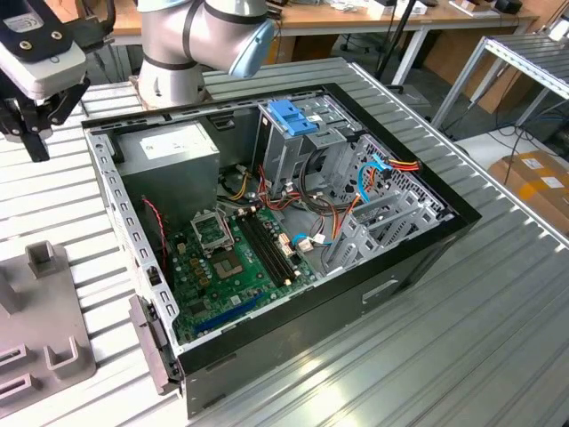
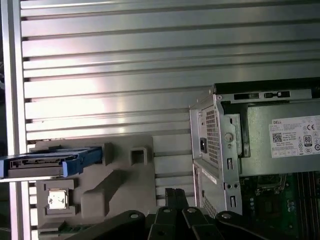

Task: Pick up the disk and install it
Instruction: 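Reach for the disk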

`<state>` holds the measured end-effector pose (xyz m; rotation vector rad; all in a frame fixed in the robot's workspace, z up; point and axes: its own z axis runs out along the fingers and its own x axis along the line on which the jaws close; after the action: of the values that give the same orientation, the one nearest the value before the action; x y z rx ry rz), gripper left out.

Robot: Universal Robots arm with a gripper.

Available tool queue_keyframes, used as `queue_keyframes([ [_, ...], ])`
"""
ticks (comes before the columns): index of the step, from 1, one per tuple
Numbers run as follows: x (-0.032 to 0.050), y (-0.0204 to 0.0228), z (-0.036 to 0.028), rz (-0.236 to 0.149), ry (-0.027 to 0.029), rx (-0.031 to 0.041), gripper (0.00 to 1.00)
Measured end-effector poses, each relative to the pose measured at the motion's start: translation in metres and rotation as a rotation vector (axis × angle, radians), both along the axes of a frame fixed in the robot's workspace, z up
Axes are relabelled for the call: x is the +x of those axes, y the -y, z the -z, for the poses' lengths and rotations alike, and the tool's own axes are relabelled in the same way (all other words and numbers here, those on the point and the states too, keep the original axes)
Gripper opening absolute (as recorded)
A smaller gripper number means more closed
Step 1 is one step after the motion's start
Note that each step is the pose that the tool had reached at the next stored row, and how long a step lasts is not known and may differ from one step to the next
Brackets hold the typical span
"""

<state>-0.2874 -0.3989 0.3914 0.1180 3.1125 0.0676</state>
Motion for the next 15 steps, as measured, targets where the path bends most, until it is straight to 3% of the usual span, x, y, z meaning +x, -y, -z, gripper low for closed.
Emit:
queue_keyframes([
  [6,-0.0266,0.0,0.0004,0.0,0.0,0.0,0.11],
  [9,-0.0501,0.0,0.0007,0.0,0.0,0.0,0.11],
  [15,-0.0836,0.0,0.0011,0.0,0.0,0.0,0.11],
])
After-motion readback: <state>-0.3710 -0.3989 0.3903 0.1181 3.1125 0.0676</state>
